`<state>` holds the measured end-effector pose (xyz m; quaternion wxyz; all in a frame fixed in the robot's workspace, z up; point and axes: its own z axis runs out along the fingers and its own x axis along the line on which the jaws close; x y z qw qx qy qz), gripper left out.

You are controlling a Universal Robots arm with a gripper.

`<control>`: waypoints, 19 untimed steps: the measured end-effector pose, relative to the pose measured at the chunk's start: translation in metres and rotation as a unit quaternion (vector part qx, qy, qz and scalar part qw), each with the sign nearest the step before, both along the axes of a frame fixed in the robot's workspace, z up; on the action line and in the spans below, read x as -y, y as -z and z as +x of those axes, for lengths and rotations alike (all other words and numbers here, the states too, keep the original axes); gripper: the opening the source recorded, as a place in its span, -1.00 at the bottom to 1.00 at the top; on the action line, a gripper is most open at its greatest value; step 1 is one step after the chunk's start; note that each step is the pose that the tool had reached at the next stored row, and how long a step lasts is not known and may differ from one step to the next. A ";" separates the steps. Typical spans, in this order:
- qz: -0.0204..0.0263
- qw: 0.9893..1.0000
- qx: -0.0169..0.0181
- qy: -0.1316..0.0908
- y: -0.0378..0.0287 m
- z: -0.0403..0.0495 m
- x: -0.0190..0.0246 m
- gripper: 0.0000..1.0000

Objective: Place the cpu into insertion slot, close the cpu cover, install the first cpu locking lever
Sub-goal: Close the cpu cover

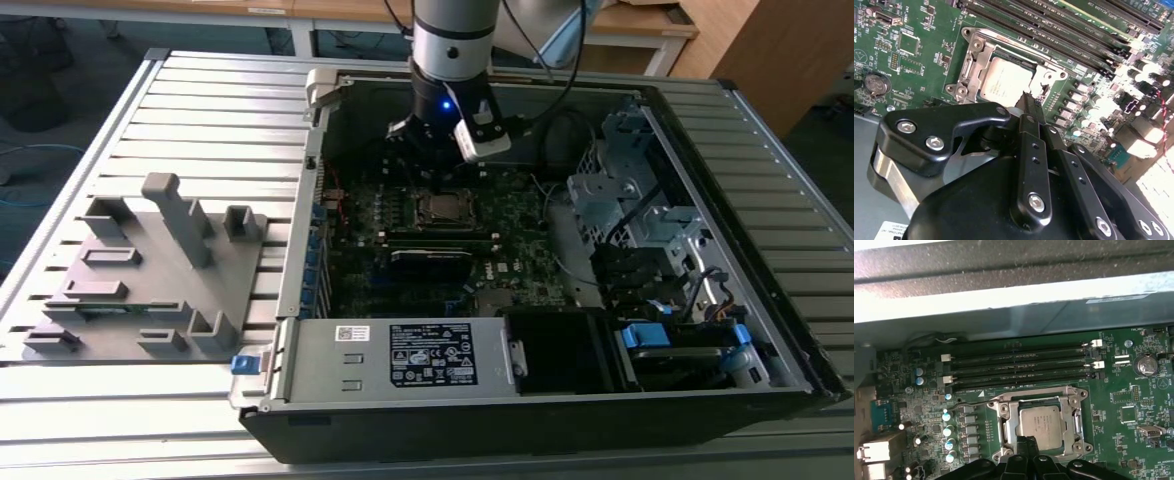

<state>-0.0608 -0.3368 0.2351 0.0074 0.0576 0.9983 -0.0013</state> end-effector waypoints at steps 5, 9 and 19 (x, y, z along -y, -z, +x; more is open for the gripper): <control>0.000 1.000 0.001 0.000 0.0002 0.0000 0.0000 -0.80; 0.000 1.000 0.001 0.000 0.0003 -0.0032 0.0001 -0.80; 0.000 1.000 0.002 0.000 0.0006 -0.0161 -0.0001 -0.80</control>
